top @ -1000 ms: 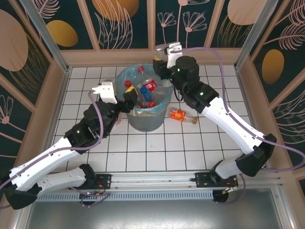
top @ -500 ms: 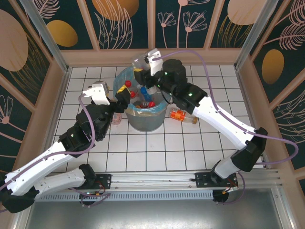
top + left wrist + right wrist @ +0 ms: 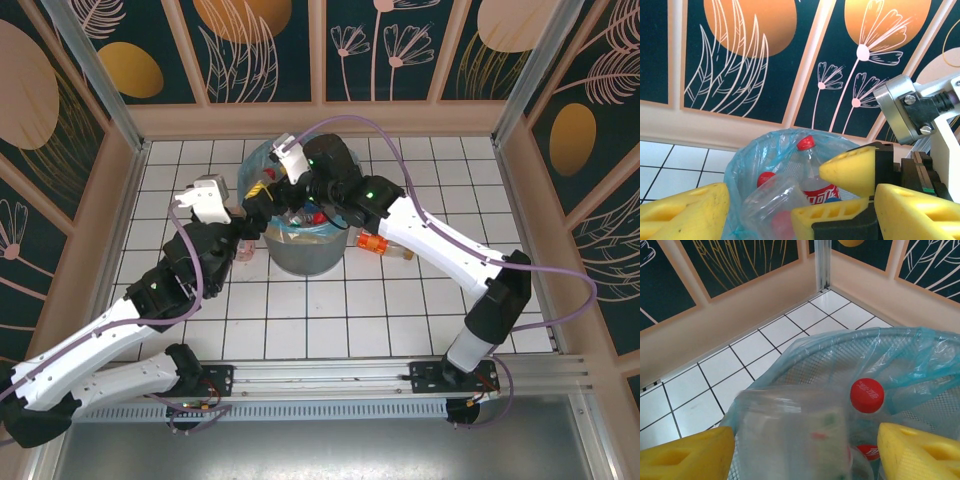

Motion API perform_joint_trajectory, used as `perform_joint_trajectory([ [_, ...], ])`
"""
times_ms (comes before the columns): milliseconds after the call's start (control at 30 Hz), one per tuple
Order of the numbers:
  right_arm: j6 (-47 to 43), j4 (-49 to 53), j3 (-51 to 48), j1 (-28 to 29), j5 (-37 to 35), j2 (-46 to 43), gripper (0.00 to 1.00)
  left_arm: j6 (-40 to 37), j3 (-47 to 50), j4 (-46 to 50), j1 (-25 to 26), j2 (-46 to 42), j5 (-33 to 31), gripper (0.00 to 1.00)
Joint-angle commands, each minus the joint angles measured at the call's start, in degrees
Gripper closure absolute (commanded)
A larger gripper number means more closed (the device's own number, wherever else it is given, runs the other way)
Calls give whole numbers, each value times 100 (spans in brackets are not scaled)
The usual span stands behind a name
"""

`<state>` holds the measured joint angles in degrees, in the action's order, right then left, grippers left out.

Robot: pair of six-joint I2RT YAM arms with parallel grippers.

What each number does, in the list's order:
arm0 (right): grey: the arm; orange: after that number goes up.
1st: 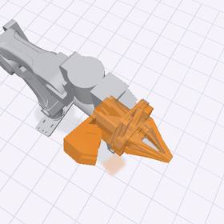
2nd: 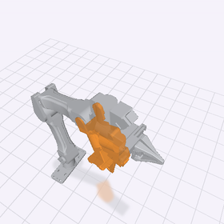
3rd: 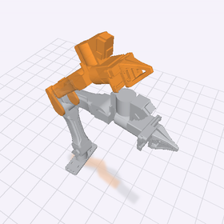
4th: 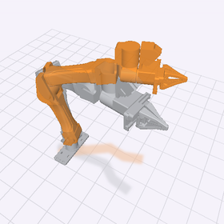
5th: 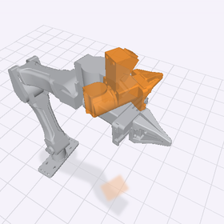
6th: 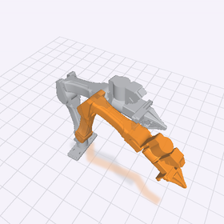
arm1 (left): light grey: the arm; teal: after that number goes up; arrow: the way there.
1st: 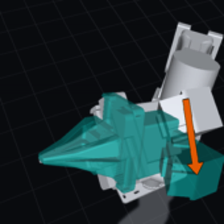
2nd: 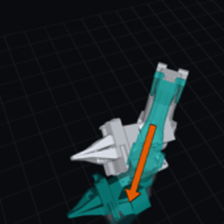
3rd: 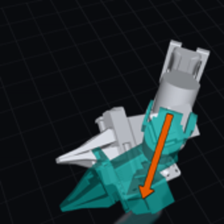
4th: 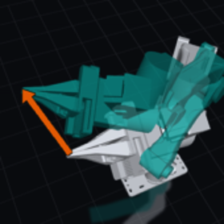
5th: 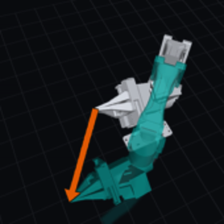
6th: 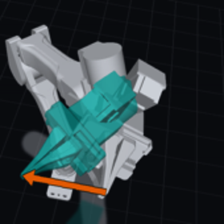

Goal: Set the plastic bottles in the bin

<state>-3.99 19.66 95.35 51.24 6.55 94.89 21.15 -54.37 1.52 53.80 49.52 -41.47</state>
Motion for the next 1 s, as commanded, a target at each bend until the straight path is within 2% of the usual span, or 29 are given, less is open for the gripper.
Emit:
perform_joint_trajectory([
  [0,-14,60,294,52,1,-30,25,49,50,-73,33,-133,-185,23],
  [133,-48,5,370,126,-14,-25,27,49,107,-74,37,-229,-294,23],
  [300,-25,-102,494,225,39,104,39,48,138,-73,35,-285,-370,23],
  [500,24,132,841,291,386,604,60,87,215,-72,30,-376,-449,23],
  [567,1,176,708,272,391,694,66,116,241,-56,34,-424,-458,24],
  [667,71,104,276,238,383,651,82,116,277,-26,35,-487,-472,23],
  [967,724,-599,-887,23,769,209,82,106,343,-59,30,-443,-496,23],
])
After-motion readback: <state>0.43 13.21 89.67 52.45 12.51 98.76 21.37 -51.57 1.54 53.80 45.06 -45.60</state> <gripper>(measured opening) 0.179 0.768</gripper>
